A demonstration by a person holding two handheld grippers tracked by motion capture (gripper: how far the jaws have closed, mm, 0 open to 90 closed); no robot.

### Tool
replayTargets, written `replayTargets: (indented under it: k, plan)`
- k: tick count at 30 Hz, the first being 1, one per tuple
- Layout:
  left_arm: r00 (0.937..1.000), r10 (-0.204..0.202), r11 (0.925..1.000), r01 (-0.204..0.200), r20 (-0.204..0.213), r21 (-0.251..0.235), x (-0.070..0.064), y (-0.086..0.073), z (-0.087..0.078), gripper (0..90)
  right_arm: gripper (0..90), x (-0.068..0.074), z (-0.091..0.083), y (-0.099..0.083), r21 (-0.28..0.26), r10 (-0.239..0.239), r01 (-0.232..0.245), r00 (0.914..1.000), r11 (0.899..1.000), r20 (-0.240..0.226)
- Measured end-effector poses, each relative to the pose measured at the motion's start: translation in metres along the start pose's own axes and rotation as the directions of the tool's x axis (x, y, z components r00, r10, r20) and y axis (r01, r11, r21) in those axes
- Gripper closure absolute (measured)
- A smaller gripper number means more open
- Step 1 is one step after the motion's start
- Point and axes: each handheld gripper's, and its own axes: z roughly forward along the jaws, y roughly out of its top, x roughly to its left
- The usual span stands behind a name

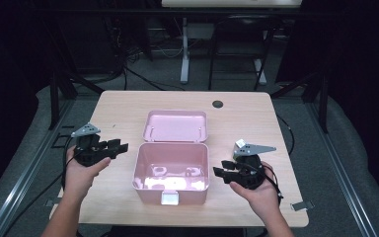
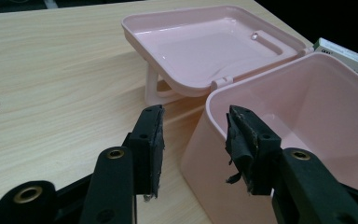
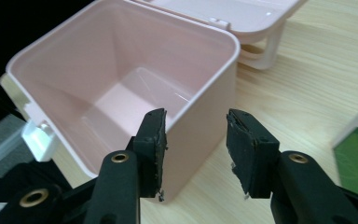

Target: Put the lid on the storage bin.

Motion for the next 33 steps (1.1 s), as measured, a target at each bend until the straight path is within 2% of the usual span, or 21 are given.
replayTargets:
  k: [5,11,13,16,20,24,29,33]
  plan:
    - [0.9998,0.018,0.9995,-0.018,0.009,0.027,0.0,-0.004,-0.003,53.5,55.0,-0.004,-0.001,0.003,0.02,-0.01,0.009,0.999,1.0,0.043]
    - [0.9999,0.014,0.9991,-0.014,0.009,0.04,0.004,-0.006,-0.008,50.6,52.3,-0.011,0.002,0.012,0.059,-0.027,0.021,0.9953,0.998,0.093]
    - [0.9998,0.018,0.9983,-0.018,0.003,0.055,0.004,-0.006,-0.009,50.3,51.0,-0.013,0.003,0.014,0.066,-0.029,0.023,0.9946,0.998,0.1]
    - [0.9998,0.019,0.9981,-0.018,-0.007,0.06,0.002,-0.007,-0.011,50.2,48.9,-0.019,0.006,0.017,0.079,-0.043,0.037,0.996,0.996,0.079]
    - [0.9994,0.034,0.9982,-0.033,-0.008,0.05,0.0,-0.006,-0.015,49.6,49.0,-0.024,0.007,0.021,0.1,-0.041,0.031,0.994,0.995,0.102]
    - [0.9992,0.041,0.9978,-0.041,-0.002,0.051,-0.003,-0.006,-0.016,49.9,49.0,-0.03,0.008,0.026,0.136,-0.053,0.036,0.9908,0.99,0.125]
    - [0.9978,0.063,0.9957,-0.062,-0.021,0.07,-0.007,-0.006,-0.016,49.0,47.0,-0.04,0.009,0.03,0.179,-0.065,0.034,0.9835,0.983,0.169]
    - [0.9968,0.076,0.9935,-0.074,-0.024,0.087,-0.009,-0.006,-0.016,48.6,44.8,-0.049,0.01,0.033,0.226,-0.092,0.048,0.9779,0.973,0.188]
